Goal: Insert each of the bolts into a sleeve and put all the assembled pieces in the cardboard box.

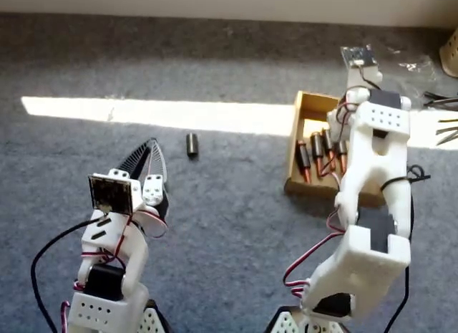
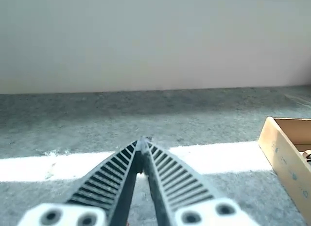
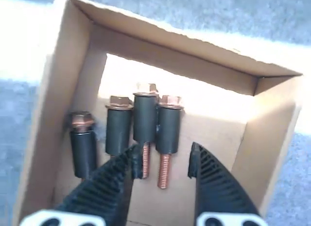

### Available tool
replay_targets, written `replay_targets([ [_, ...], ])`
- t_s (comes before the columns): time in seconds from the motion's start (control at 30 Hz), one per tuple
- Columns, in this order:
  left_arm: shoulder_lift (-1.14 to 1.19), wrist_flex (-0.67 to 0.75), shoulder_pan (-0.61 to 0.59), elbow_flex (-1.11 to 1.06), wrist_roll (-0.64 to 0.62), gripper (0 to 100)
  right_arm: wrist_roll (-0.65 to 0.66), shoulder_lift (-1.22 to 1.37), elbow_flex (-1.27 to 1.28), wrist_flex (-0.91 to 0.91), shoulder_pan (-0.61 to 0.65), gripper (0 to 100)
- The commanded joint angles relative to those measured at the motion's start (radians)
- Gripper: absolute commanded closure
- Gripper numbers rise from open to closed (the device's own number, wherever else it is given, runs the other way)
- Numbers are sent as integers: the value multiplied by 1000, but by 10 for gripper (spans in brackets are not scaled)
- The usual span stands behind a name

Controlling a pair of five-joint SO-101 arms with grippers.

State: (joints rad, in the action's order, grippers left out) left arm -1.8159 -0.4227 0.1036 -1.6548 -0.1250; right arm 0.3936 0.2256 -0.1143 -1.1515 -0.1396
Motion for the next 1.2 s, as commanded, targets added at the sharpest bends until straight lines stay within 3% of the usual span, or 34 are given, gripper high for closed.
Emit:
replay_targets([
  [0.0, -10, 20, -47, 8, 3, 984, 8, -156, -48, -51, 74, 867],
  [0.3, -10, -9, -232, 1, 3, 983, -31, -383, -45, -214, 311, 868],
  [0.47, -10, -60, -274, 10, 3, 983, -190, -458, -45, -268, 479, 868],
  [0.73, -8, -144, -328, 39, 2, 983, -209, -463, -44, -283, 754, 868],
  [0.87, -8, -210, -348, 61, 3, 983, -347, -375, -50, -220, 771, 868],
  [1.17, -10, -210, -486, 50, 0, 985, -354, -24, -168, -199, 865, 868],
])
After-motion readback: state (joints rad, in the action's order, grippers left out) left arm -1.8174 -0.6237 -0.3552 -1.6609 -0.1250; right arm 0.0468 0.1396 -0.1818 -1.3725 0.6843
